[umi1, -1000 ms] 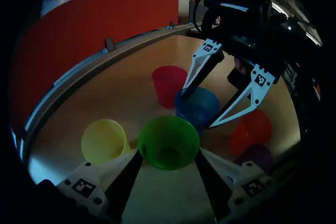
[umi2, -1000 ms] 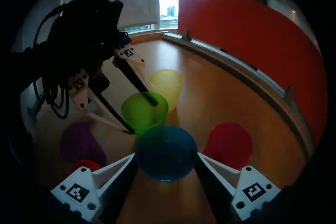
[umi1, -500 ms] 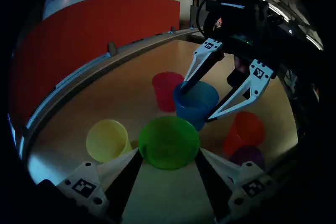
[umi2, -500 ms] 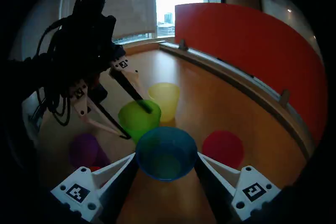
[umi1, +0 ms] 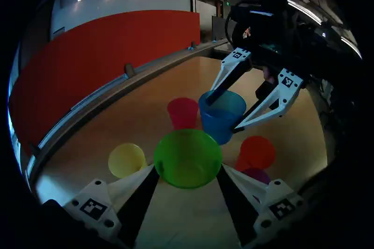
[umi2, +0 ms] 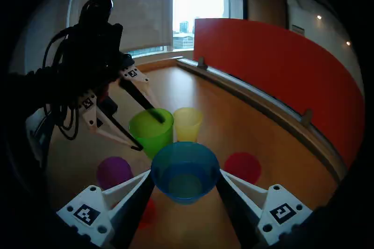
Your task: Pour water
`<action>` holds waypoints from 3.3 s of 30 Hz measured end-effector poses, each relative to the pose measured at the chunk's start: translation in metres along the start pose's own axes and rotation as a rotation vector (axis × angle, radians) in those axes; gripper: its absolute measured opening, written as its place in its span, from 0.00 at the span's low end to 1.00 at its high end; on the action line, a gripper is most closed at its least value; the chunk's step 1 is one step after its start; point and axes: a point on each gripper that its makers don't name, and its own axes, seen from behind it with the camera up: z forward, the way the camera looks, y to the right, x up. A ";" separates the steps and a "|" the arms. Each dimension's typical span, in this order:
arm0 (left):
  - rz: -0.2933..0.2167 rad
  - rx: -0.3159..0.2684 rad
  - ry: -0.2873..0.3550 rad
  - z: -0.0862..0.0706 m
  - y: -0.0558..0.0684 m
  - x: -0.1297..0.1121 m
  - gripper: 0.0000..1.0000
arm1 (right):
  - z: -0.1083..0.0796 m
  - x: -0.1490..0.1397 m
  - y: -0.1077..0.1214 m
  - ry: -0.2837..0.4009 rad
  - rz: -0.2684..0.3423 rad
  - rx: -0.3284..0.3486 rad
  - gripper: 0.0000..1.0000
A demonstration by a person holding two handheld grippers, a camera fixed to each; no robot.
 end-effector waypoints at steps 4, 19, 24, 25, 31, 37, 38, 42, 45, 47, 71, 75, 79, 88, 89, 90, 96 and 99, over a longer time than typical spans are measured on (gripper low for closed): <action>-0.011 0.016 0.026 -0.009 0.000 0.006 0.83 | -0.008 0.003 -0.004 0.015 0.004 -0.008 0.90; -0.024 0.053 0.081 -0.025 -0.002 0.018 0.83 | -0.016 0.016 -0.011 0.089 0.017 -0.018 0.90; -0.022 0.067 0.106 -0.028 -0.005 0.024 0.83 | -0.018 0.023 -0.012 0.120 0.014 -0.026 0.90; -0.022 0.068 0.112 -0.029 -0.004 0.026 0.83 | -0.018 0.025 -0.013 0.128 0.014 -0.027 0.90; -0.025 0.073 0.134 -0.031 -0.002 0.031 0.83 | -0.021 0.032 -0.013 0.164 0.011 -0.035 0.90; -0.026 0.085 0.160 -0.036 -0.003 0.039 0.83 | -0.024 0.039 -0.012 0.192 0.012 -0.043 0.90; -0.028 0.086 0.164 -0.037 -0.004 0.040 0.83 | -0.025 0.040 -0.011 0.196 0.013 -0.045 0.90; -0.029 0.088 0.172 -0.038 -0.004 0.045 0.83 | -0.026 0.042 -0.010 0.209 0.009 -0.051 0.90; -0.025 0.089 0.174 -0.039 -0.003 0.046 0.83 | -0.026 0.041 -0.009 0.214 0.005 -0.054 0.90; -0.024 0.088 0.177 -0.039 -0.003 0.047 0.83 | -0.026 0.043 -0.010 0.222 0.005 -0.054 0.90; -0.028 0.103 0.292 -0.071 0.019 0.070 0.83 | -0.052 0.069 -0.031 0.349 -0.009 -0.056 0.90; -0.034 0.112 0.324 -0.082 0.024 0.073 0.83 | -0.060 0.070 -0.035 0.357 -0.010 -0.058 0.90; -0.046 0.120 0.348 -0.093 0.029 0.074 0.84 | -0.069 0.070 -0.039 0.364 -0.013 -0.059 0.90; -0.062 0.136 0.369 -0.111 0.036 0.068 0.83 | -0.080 0.069 -0.050 0.375 -0.020 -0.052 0.90; -0.061 0.138 0.370 -0.113 0.037 0.068 0.83 | -0.081 0.069 -0.051 0.377 -0.021 -0.052 0.90; -0.060 0.140 0.371 -0.115 0.038 0.068 0.83 | -0.082 0.069 -0.052 0.378 -0.023 -0.052 0.90; -0.067 0.138 0.391 -0.125 0.044 0.072 0.84 | -0.086 0.071 -0.058 0.395 -0.025 -0.049 0.90; -0.064 0.143 0.401 -0.130 0.047 0.072 0.84 | -0.089 0.071 -0.062 0.399 -0.026 -0.048 0.90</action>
